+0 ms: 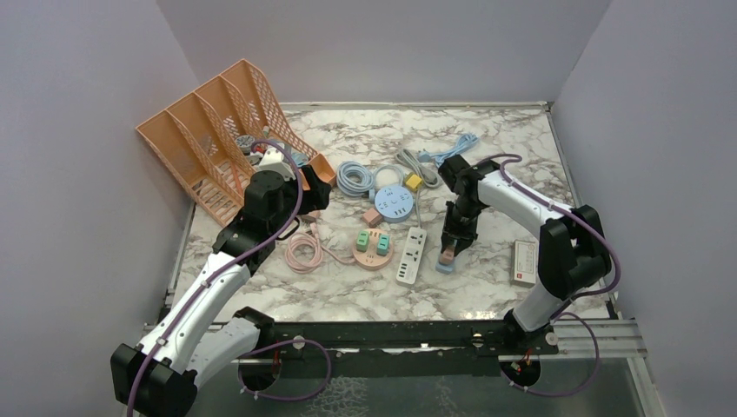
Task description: Insert the plug
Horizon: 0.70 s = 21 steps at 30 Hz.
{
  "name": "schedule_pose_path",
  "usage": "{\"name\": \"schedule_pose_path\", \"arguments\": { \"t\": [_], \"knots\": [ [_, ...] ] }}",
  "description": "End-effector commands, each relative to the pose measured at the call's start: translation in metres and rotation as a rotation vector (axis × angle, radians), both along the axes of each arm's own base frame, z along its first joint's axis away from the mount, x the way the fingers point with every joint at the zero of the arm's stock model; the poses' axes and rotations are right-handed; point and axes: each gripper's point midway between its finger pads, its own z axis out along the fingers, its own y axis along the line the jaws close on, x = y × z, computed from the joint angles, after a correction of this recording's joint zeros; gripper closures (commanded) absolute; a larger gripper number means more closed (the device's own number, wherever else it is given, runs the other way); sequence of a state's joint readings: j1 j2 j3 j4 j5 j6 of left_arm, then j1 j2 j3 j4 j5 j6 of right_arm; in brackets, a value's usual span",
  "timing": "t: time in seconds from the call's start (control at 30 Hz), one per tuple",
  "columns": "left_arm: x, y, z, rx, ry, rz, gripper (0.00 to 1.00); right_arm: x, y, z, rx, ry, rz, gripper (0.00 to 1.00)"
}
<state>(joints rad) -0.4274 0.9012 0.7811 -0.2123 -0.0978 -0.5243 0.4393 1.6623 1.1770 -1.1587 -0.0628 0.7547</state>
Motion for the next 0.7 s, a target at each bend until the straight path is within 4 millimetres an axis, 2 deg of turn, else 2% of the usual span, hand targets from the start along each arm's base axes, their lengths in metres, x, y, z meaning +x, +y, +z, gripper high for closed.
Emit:
{"name": "schedule_pose_path", "arguments": {
  "t": [0.0, 0.1, 0.27, 0.5, 0.67],
  "knots": [
    [0.0, 0.003, -0.002, 0.019, -0.003, 0.012, 0.22, 0.03, 0.008, -0.028, 0.008, -0.103, 0.005, 0.83],
    [0.0, 0.003, -0.002, 0.02, -0.002, 0.013, 0.22, 0.032, 0.016, -0.027, 0.05, -0.103, 0.014, 0.8],
    [0.0, 0.004, -0.004, 0.024, 0.0, 0.017, 0.22, 0.028, 0.008, -0.032, 0.0, -0.077, 0.022, 0.77],
    [0.0, 0.004, -0.006, 0.023, 0.005, 0.016, 0.22, 0.024, 0.008, -0.036, -0.032, -0.061, 0.005, 0.86],
    [0.0, 0.004, -0.007, 0.025, 0.006, 0.016, 0.22, 0.019, 0.011, -0.053, -0.084, -0.051, 0.017, 0.89]
  ]
}}
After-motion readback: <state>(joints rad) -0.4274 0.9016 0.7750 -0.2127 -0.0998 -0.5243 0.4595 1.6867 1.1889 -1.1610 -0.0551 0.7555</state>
